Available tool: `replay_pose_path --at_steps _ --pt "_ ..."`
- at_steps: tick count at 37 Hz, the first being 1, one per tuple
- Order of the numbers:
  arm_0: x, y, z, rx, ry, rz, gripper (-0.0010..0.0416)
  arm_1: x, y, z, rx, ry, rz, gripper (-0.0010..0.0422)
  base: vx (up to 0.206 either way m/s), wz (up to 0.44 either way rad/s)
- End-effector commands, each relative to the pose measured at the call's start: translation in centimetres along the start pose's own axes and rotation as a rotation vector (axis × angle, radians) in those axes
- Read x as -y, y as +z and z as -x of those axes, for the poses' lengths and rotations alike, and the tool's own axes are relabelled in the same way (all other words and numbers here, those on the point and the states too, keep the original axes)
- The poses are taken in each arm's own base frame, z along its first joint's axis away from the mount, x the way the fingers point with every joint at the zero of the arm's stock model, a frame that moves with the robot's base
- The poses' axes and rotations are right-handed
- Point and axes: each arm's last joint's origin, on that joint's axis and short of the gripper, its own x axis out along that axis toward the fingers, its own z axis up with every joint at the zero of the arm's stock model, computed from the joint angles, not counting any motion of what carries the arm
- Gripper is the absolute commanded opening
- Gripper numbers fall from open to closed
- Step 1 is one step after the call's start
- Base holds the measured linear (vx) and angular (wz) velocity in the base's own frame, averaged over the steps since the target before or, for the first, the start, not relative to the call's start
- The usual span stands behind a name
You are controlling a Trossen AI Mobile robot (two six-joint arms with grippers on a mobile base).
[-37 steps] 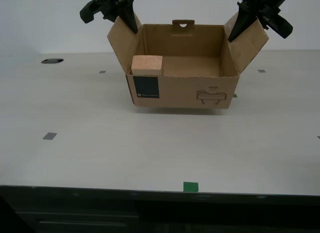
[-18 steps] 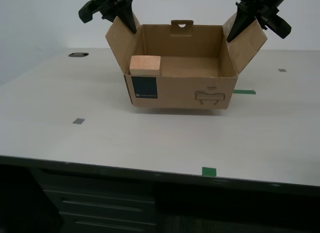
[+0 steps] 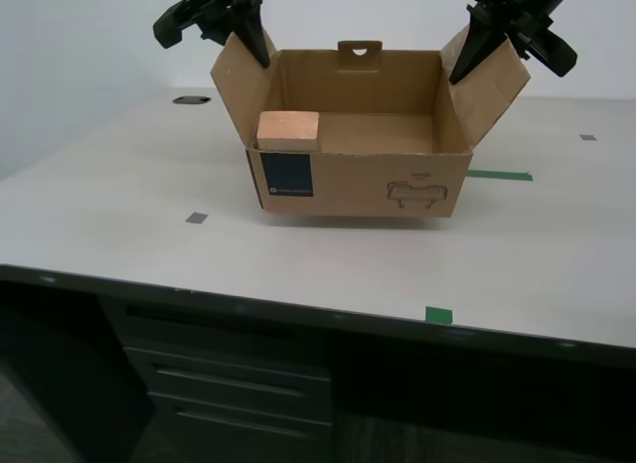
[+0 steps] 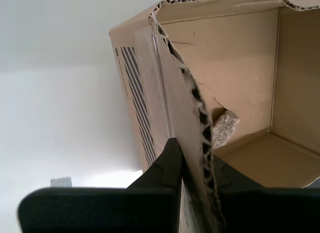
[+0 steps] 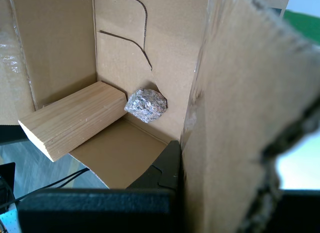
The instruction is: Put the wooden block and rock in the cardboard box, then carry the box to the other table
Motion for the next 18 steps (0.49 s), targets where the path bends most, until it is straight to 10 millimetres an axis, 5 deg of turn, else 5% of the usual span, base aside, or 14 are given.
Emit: replay_pose_path --at_steps 1,18 --pt "-0.18 0.09 0.01 0.006 0.025 0.014 -0.0001 0.28 0.00 0.08 -0.003 -0.036 0.000 -0.0001 -0.076 -0.025" --pt "-0.16 0.09 0.00 0.007 0.015 0.009 -0.0001 0.58 0.17 0.25 0.021 -0.043 -0.006 -0.0001 -0.070 -0.020"
